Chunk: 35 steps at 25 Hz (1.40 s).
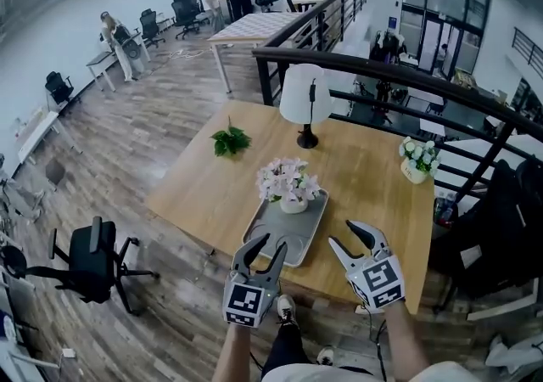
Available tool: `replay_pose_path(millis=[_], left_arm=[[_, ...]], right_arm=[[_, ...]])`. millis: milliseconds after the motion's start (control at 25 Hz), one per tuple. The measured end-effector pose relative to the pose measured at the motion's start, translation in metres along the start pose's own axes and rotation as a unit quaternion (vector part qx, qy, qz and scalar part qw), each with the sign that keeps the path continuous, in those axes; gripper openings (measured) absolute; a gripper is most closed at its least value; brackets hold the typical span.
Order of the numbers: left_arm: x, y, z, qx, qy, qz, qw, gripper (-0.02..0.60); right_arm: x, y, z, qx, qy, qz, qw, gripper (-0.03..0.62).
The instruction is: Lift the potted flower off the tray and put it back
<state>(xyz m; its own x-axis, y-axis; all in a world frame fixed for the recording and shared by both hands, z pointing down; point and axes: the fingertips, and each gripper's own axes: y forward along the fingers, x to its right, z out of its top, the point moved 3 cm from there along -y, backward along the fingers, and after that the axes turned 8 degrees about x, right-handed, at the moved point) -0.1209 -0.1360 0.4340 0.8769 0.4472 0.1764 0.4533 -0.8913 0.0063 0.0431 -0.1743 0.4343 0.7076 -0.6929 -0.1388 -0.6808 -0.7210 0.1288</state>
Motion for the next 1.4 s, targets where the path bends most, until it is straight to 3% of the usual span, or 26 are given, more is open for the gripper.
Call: replay_pose_path(millis=[280, 560, 920, 1400], left_arm=[[0.028, -0.044, 0.064, 0.033, 0.024, 0.028, 0.9988, 0.106], [0.056, -0.085, 0.097, 0.053, 0.032, 0.033, 0.9975, 0.063], [0.092, -0.112, 0.127, 0.065, 0.025, 0.032, 0.997, 0.012], [0.107, -0.132, 0.14, 0.058, 0.032, 0.034, 0.9972, 0.012]], right_arm=[[-0.027, -0.061, 0.051, 0.053, 0.024, 0.03, 0.998, 0.184], [-0.052, -0.102, 0.072, 0.064, 0.005, 0.023, 0.998, 0.06], [-0.071, -0.147, 0.095, 0.073, 0.016, 0.033, 0.997, 0.017], [-0.078, -0.17, 0.104, 0.074, -0.006, 0.039, 0.996, 0.014]])
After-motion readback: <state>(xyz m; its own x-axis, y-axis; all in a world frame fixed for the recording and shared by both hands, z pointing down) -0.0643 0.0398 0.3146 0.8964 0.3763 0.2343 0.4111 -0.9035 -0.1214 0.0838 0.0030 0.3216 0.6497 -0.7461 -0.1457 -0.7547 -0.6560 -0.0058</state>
